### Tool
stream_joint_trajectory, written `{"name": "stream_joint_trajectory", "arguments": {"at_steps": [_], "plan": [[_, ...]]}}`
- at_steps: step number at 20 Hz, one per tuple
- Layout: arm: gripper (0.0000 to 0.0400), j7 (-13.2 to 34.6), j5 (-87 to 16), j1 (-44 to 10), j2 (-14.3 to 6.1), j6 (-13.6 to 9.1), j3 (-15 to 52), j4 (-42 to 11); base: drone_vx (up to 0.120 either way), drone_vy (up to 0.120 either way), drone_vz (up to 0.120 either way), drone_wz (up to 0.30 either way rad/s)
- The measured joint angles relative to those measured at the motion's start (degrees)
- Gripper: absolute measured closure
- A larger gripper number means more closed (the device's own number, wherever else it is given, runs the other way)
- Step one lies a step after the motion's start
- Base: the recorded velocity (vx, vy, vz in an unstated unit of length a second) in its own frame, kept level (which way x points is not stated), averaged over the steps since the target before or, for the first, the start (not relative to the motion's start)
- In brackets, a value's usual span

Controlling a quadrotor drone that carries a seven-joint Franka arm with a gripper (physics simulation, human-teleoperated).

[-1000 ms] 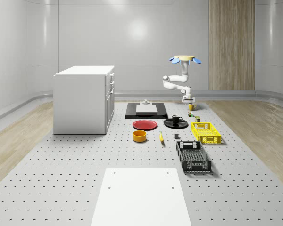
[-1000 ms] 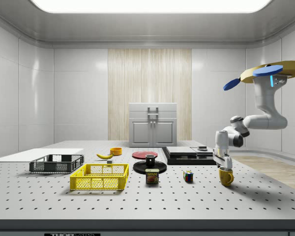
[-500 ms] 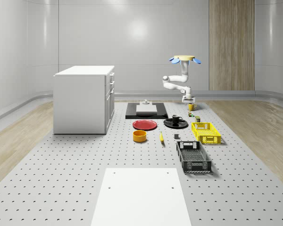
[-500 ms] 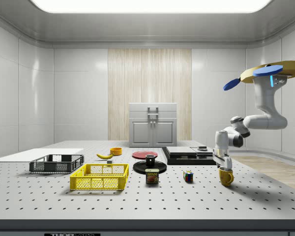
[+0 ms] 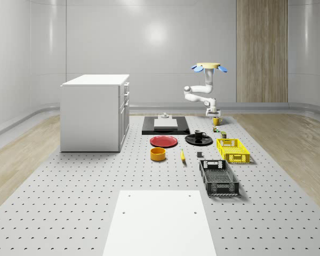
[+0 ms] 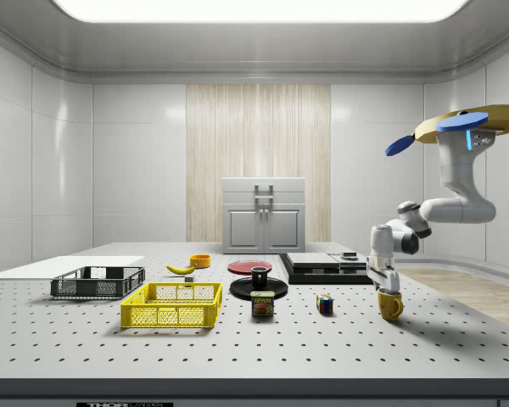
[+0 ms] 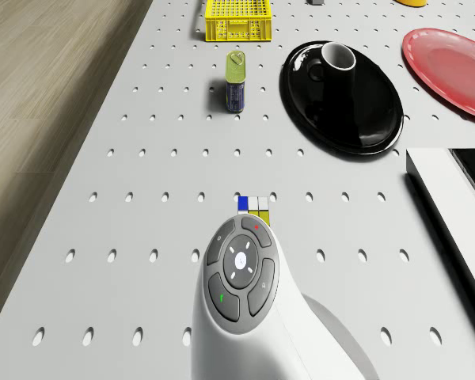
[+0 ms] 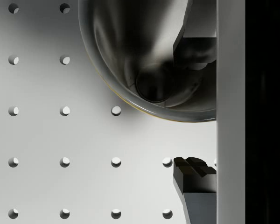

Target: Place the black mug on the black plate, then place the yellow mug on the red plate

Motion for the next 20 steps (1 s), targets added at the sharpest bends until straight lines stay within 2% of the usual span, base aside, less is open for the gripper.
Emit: {"name": "stream_joint_trajectory", "arguments": {"at_steps": [3, 6, 11, 18, 20], "plan": [[0.0235, -0.1, -0.1, 0.1, 0.2, -0.2, 0.0, 0.0, 0.000, 0.000, 0.000, 0.000], [0.0264, -0.1, -0.1, 0.1, 0.3, -0.3, 0.0, 0.0, 0.000, 0.000, 0.000, 0.000], [0.0283, -0.2, -0.2, 0.3, 0.6, -0.5, 0.0, 0.0, 0.000, 0.000, 0.000, 0.000], [0.0289, -0.3, 1.0, 0.8, 0.8, -1.5, 1.4, -0.7, 0.000, 0.000, 0.000, 0.000], [0.0289, -0.3, 2.1, 1.1, 0.8, -2.2, 2.6, -1.3, 0.000, 0.000, 0.120, 0.000]]}}
